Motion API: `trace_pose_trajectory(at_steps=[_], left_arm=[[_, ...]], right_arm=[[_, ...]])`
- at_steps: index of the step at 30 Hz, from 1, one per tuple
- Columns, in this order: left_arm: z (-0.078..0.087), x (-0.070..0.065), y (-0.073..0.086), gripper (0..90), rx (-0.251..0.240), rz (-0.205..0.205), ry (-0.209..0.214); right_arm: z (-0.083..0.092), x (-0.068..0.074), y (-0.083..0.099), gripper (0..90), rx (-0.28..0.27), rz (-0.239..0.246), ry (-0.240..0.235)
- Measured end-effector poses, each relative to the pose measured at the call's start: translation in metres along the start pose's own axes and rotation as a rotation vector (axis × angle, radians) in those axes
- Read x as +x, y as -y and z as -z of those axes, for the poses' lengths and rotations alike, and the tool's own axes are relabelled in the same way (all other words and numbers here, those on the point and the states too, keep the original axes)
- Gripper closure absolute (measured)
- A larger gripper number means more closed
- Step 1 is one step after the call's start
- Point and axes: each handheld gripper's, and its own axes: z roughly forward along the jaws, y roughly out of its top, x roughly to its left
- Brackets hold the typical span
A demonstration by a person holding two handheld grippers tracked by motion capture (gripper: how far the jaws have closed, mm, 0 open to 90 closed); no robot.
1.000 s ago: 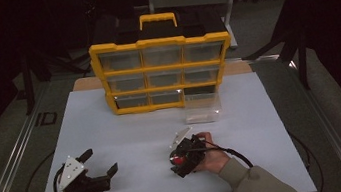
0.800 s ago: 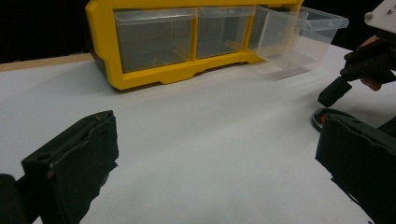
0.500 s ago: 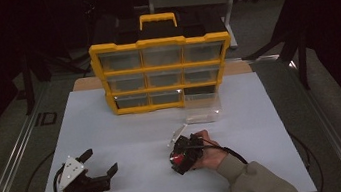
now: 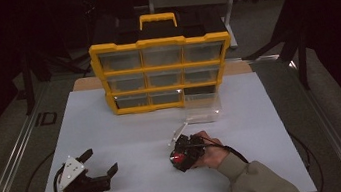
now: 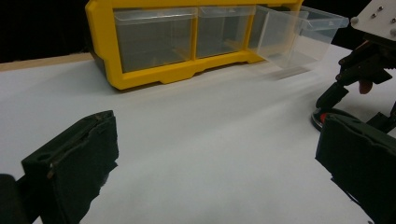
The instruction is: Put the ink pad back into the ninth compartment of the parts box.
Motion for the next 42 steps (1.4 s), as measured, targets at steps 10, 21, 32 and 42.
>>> trace_pose_trajectory(at_steps=[10,21,32,42], left_arm=[[0.000,0.000,0.000,0.0,0.002,-0.001,-0.002],[0.000,0.000,0.000,0.0,0.002,-0.001,-0.003],[0.000,0.000,0.000,0.0,0.002,-0.001,-0.002],[0.000,-0.001,0.000,0.0,-0.001,0.000,-0.002]], right_arm=[[0.001,0.000,-0.002,29.4,0.032,0.030,-0.008],[0.014,-0.001,-0.004,29.5,0.004,0.018,-0.010],[0.034,-0.008,-0.007,29.5,-0.043,-0.012,0.004],[0.052,-0.014,-0.010,29.5,-0.077,-0.024,0.024]])
